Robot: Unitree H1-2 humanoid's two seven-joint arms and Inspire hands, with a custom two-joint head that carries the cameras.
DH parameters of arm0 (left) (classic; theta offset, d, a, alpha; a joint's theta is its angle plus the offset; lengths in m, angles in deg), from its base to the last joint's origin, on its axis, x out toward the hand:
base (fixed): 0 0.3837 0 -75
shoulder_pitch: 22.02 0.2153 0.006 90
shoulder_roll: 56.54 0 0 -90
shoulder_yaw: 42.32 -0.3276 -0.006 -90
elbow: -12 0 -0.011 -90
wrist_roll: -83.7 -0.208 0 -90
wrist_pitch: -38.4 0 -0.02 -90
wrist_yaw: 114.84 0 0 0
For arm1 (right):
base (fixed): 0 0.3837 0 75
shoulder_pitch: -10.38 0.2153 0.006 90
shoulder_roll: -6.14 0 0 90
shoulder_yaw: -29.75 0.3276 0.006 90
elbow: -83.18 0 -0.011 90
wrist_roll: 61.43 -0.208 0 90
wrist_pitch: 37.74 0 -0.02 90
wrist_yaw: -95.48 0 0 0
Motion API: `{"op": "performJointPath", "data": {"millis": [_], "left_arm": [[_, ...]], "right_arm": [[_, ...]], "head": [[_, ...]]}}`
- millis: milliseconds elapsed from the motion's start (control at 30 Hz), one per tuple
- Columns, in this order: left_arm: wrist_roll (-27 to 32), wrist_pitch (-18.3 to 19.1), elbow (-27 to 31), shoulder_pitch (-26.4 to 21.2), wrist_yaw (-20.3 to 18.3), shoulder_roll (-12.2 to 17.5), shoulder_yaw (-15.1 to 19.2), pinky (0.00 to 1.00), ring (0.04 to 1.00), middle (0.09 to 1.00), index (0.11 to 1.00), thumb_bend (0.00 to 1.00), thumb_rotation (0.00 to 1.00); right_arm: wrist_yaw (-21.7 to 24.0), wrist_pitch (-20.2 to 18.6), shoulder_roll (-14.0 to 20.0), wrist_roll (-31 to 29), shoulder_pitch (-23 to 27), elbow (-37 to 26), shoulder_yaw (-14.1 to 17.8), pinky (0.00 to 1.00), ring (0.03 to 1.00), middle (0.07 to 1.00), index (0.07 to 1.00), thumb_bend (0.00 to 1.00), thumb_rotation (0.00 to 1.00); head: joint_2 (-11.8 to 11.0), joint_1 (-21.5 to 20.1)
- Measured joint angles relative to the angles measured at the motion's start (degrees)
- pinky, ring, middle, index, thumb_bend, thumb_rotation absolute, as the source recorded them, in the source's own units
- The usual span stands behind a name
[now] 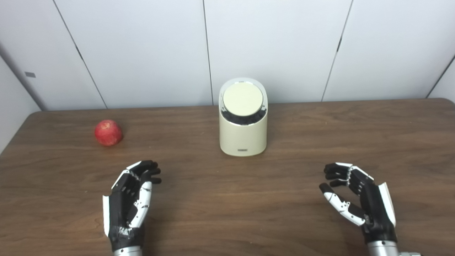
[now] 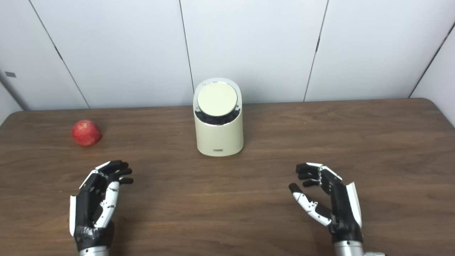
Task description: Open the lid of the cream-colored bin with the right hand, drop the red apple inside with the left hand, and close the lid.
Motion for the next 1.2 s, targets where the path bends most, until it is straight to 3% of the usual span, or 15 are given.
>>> {"op": "performJointPath", "data": {"millis": [533,600,667,767,800,967,1100,1200], "left_arm": [[0.0,0.0,0.0,0.0,0.0,0.0,0.0,0.55,0.637,0.659,0.643,0.27,0.31],[0.0,0.0,0.0,0.0,0.0,0.0,0.0,0.55,0.638,0.66,0.643,0.28,0.32],[0.0,0.0,-0.1,-0.1,0.0,0.0,0.0,0.55,0.637,0.657,0.639,0.29,0.32],[0.1,0.0,-0.3,-0.1,0.0,0.0,0.2,0.55,0.637,0.655,0.639,0.29,0.33],[0.1,0.0,-0.3,-0.1,0.0,0.0,0.2,0.55,0.638,0.655,0.64,0.29,0.34],[0.2,0.0,-0.7,-0.5,-0.1,0.2,0.4,0.55,0.638,0.657,0.639,0.28,0.31],[0.3,-0.6,-1.1,-0.9,-0.1,0.2,0.5,0.54,0.631,0.648,0.631,0.28,0.3],[0.3,-1.2,-1.2,-1.0,-0.1,0.3,0.5,0.54,0.631,0.65,0.633,0.28,0.31]], "right_arm": [[-0.1,-0.3,0.0,-0.3,0.0,-0.1,-0.1,0.54,0.616,0.634,0.617,0.25,0.19],[-0.4,-0.3,0.0,-0.5,0.0,-0.1,-0.1,0.54,0.621,0.64,0.62,0.29,0.19],[-0.8,-1.2,-0.1,-0.3,0.0,-0.6,0.1,0.55,0.644,0.666,0.654,0.42,0.28],[-0.4,-5.4,0.1,3.3,0.2,-5.0,-0.1,0.61,0.718,0.746,0.757,0.57,0.33],[0.3,-7.3,0.1,4.3,0.6,-6.9,-0.4,0.66,0.766,0.793,0.808,0.64,0.39],[4.8,-17.3,0.4,7.7,6.8,-11.0,-0.9,0.73,0.835,0.88,0.908,0.81,0.58],[8.3,-24.8,1.2,9.9,14.7,-12.4,-1.4,0.81,0.893,0.921,0.967,0.87,0.55],[10.8,-31.1,1.0,10.7,21.0,-13.5,-2.3,0.77,0.909,0.949,0.994,0.91,0.54]], "head": [[-0.4,-0.5],[-0.4,-0.7],[-0.4,-1.0],[-0.9,-1.6],[-1.0,-1.7],[-1.3,-1.8],[-1.5,-1.4],[-1.6,-1.8]]}}
